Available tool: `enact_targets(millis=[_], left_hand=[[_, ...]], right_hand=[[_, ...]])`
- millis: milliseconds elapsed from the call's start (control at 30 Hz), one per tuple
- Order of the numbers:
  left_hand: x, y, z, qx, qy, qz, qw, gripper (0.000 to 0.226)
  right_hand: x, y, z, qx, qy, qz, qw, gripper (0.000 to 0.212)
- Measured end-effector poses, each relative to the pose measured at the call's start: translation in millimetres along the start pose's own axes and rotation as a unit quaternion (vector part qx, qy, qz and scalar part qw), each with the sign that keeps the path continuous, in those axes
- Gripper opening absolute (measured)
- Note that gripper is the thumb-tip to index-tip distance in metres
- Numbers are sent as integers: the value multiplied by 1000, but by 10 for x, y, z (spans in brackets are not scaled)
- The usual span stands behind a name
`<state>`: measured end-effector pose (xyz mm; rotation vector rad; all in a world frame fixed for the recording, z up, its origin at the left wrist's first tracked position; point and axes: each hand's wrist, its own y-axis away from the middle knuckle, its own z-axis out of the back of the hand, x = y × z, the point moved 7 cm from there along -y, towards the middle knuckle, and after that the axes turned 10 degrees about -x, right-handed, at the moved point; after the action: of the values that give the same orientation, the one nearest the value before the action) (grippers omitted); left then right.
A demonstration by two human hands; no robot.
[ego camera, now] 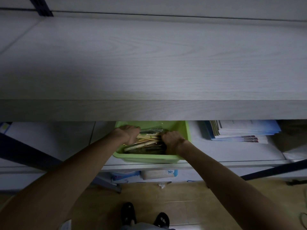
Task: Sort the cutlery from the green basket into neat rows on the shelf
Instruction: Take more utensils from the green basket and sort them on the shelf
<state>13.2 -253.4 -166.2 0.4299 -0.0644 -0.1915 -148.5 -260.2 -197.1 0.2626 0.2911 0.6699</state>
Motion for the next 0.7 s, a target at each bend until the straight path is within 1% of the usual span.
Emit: enact_targets(millis=[67,167,300,433,500,567,700], left_hand=[[-1,-2,16,-13,-2,-8,1000,38],[-15,11,66,-53,-22,-12,998,38],[-86,49,154,-97,-104,-18,990,39],[-147,57,252,-113,-185,-31,976,52],[-153,83,307,-118,-205,-37,971,55],[-171,110,341,-122,-221,-42,967,57],[-156,148,394,-129,-236,-39,962,60]], right_hand=[[-11,-14,-6,-4,0,-6,1000,34],[-10,-22,-42,-8,13,-11,1000,34],[-15,13,-32,-19,29,-12,999,37],[-14,55,27,-19,11,-4,1000,36],[-9,54,30,-17,17,-1,1000,30],[11,57,45,-17,37,7,999,23],[4,102,215,-35,102,13,994,18]])
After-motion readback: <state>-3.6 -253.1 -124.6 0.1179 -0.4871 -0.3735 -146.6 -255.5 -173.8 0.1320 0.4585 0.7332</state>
